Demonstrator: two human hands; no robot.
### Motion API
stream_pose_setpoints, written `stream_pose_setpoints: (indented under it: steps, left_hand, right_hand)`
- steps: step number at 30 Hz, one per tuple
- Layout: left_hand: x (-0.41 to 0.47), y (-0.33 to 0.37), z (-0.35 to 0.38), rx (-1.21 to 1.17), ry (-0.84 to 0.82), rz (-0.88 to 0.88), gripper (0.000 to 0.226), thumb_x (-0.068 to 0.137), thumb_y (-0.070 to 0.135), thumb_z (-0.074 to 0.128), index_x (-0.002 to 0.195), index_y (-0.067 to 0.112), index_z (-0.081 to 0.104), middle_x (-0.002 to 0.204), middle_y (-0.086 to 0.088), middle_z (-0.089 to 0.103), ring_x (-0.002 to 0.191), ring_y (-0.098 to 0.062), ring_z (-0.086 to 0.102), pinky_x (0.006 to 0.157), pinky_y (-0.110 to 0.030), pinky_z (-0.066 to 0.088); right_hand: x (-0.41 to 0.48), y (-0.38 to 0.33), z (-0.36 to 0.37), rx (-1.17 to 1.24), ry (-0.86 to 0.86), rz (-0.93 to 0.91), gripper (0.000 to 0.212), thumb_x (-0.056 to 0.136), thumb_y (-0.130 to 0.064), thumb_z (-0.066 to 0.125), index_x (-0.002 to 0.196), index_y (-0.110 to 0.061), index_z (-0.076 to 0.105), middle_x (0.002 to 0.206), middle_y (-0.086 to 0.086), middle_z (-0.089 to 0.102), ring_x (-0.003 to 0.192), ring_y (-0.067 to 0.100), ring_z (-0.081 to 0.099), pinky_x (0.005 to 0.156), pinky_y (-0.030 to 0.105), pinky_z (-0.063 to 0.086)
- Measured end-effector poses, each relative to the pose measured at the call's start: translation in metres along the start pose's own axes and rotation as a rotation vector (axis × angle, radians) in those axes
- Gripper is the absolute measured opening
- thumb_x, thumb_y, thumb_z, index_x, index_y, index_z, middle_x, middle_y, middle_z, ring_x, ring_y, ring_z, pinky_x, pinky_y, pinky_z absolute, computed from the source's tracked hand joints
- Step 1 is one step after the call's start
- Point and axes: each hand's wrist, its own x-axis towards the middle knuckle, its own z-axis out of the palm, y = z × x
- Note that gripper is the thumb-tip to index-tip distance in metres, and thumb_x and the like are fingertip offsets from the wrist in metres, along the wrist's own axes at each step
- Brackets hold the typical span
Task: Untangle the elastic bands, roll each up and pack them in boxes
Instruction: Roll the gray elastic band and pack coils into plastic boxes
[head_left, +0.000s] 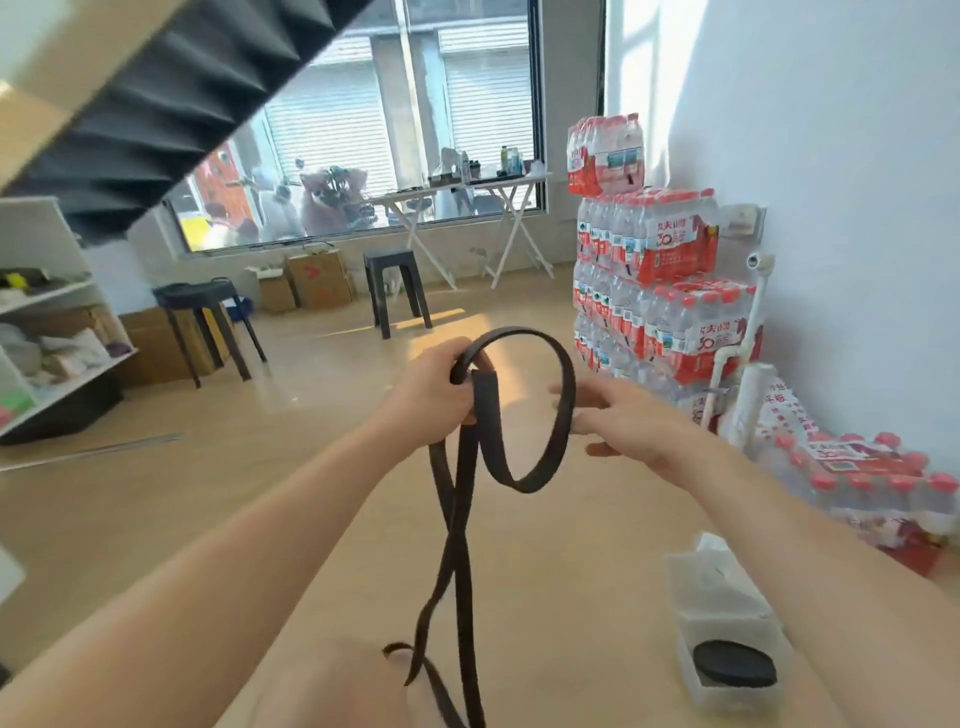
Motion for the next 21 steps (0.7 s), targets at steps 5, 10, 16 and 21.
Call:
stream_pose_setpoints:
  steps: [5, 10, 16, 21]
  left_hand:
    - [0.002, 0.044, -0.008, 0.057, 0.044, -0.069, 0.024, 0.091, 0.003, 0.053, 0.110, 0.017, 0.059, 0.093, -0.005, 0.064, 0.069, -0.013, 0.067, 0.055, -0.019, 0.055]
    - [0.008, 0.057, -0.008, 0.201, 0.108, -0.109, 0.034, 0.085, 0.011, 0.056, 0.112, 0.030, 0.054, 0.092, -0.003, 0.063, 0.054, -0.016, 0.059, 0.051, -0.026, 0.053]
    - [0.013, 0.037, 0.000, 0.001, -0.001, -0.281, 0.031, 0.087, 0.009, 0.058, 0.111, 0.028, 0.059, 0.090, -0.007, 0.064, 0.050, -0.010, 0.048, 0.041, -0.018, 0.041]
    - [0.016, 0.015, -0.002, -0.456, 0.009, -0.352, 0.022, 0.095, 0.007, 0.048, 0.108, 0.014, 0.065, 0.085, -0.010, 0.054, 0.045, -0.008, 0.041, 0.040, -0.015, 0.037]
  right_hand:
    - [0.008, -0.023, 0.020, 0.251, 0.170, 0.005, 0.055, 0.089, -0.004, 0.049, 0.140, -0.024, 0.039, 0.133, 0.006, 0.051, 0.114, 0.024, 0.052, 0.089, 0.040, 0.054]
    - [-0.007, -0.034, 0.009, 0.244, 0.082, -0.212, 0.031, 0.098, -0.044, 0.044, 0.122, -0.026, 0.052, 0.124, 0.003, 0.059, 0.113, 0.018, 0.054, 0.082, 0.028, 0.041]
    - [0.023, -0.025, 0.018, 0.196, -0.043, -0.239, 0.010, 0.088, -0.015, 0.066, 0.096, -0.015, 0.070, 0.068, -0.005, 0.062, 0.068, 0.010, 0.059, 0.060, 0.017, 0.045]
    - [0.063, 0.019, 0.024, 0.052, 0.277, 0.044, 0.041, 0.079, -0.024, 0.074, 0.115, -0.024, 0.054, 0.116, 0.003, 0.052, 0.105, 0.021, 0.050, 0.073, 0.028, 0.044]
